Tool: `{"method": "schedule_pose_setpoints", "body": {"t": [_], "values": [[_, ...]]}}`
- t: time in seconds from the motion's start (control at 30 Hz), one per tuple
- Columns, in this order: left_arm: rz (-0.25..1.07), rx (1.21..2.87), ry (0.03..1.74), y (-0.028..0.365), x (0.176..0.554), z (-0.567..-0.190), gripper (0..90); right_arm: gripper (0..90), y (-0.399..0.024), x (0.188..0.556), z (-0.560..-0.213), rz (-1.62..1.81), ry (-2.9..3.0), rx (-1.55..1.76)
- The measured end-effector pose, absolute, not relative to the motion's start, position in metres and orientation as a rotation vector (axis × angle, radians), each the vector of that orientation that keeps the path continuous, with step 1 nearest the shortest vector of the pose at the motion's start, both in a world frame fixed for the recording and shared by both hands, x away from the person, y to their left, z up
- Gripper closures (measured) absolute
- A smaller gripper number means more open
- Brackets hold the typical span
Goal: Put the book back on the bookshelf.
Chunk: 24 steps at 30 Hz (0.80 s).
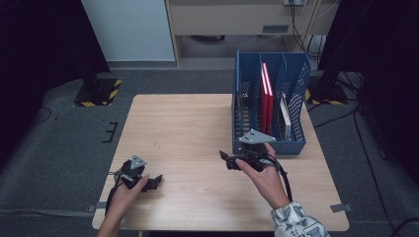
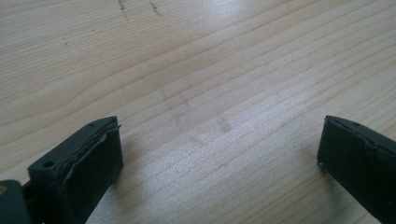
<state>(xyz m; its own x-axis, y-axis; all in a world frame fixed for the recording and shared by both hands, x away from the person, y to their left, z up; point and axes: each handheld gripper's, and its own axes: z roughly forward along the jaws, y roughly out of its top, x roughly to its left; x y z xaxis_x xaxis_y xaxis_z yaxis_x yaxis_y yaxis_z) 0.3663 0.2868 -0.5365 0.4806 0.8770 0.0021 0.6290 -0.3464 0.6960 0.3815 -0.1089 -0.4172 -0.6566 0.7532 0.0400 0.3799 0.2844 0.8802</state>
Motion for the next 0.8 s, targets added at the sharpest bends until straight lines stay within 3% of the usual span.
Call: {"method": "schedule_pose_setpoints", "body": {"t": [0.8], "values": [[0.504,2.095,1.237,0.287,0.366,-0.537,0.0,7.8,-0.057,0.377,-0.454,1.251,2.339,0.901]]}}
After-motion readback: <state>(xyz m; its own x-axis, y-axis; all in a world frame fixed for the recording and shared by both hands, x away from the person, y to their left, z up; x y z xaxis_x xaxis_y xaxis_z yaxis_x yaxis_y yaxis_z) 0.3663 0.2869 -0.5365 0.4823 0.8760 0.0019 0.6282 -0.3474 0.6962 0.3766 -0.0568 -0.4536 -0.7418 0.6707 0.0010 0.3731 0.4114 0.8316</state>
